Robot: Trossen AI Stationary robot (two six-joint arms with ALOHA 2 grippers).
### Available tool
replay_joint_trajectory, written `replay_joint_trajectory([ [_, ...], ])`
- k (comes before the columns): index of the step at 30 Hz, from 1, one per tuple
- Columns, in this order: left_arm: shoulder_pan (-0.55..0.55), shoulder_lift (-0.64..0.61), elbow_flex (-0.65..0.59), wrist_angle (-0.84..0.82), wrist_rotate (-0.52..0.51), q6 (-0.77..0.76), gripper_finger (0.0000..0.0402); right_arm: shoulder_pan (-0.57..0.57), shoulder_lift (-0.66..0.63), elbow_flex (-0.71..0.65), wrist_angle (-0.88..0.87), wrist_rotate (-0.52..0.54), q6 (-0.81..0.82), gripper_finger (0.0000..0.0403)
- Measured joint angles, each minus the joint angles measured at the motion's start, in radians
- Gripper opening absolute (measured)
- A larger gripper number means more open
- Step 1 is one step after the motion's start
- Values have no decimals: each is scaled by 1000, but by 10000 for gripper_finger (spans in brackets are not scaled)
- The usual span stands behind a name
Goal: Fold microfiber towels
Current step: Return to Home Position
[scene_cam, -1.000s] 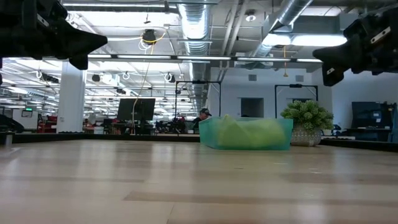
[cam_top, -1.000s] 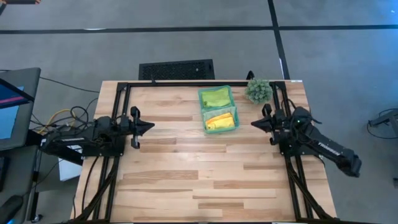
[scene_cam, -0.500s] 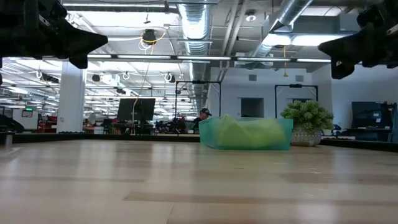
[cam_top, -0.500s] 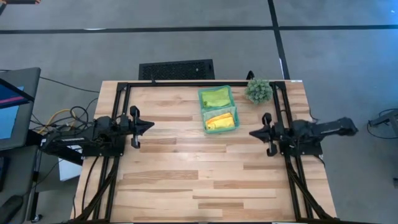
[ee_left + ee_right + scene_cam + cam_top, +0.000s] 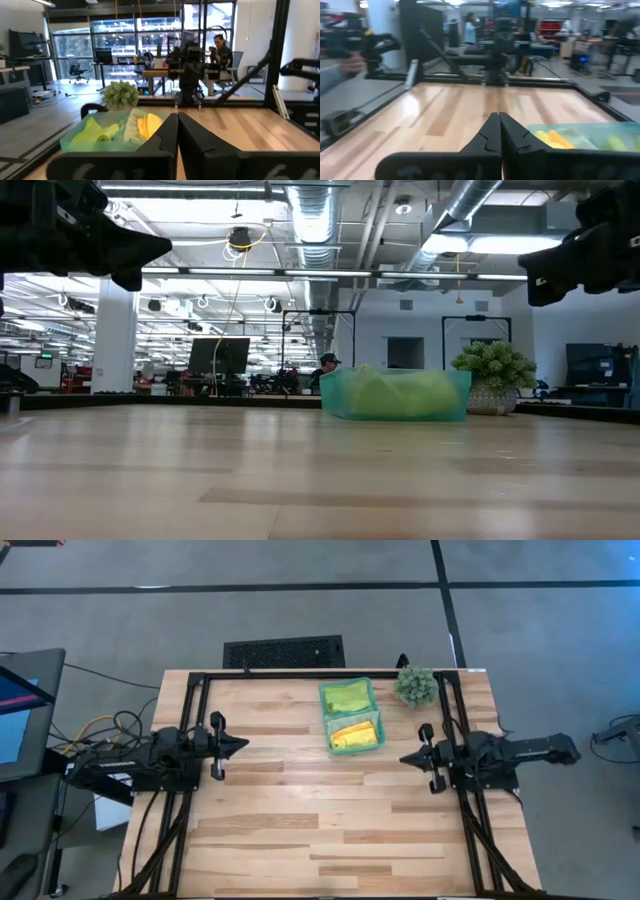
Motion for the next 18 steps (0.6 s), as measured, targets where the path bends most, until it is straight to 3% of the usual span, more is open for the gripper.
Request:
replay_joint_trajectory([
  [8, 0, 0, 0, -37, -16, 25, 0, -180, 0, 0, -1, -28, 22, 13],
  [18, 0, 0, 0, -86, -17, -7, 0, -208, 49, 1, -3, -28, 17, 5],
])
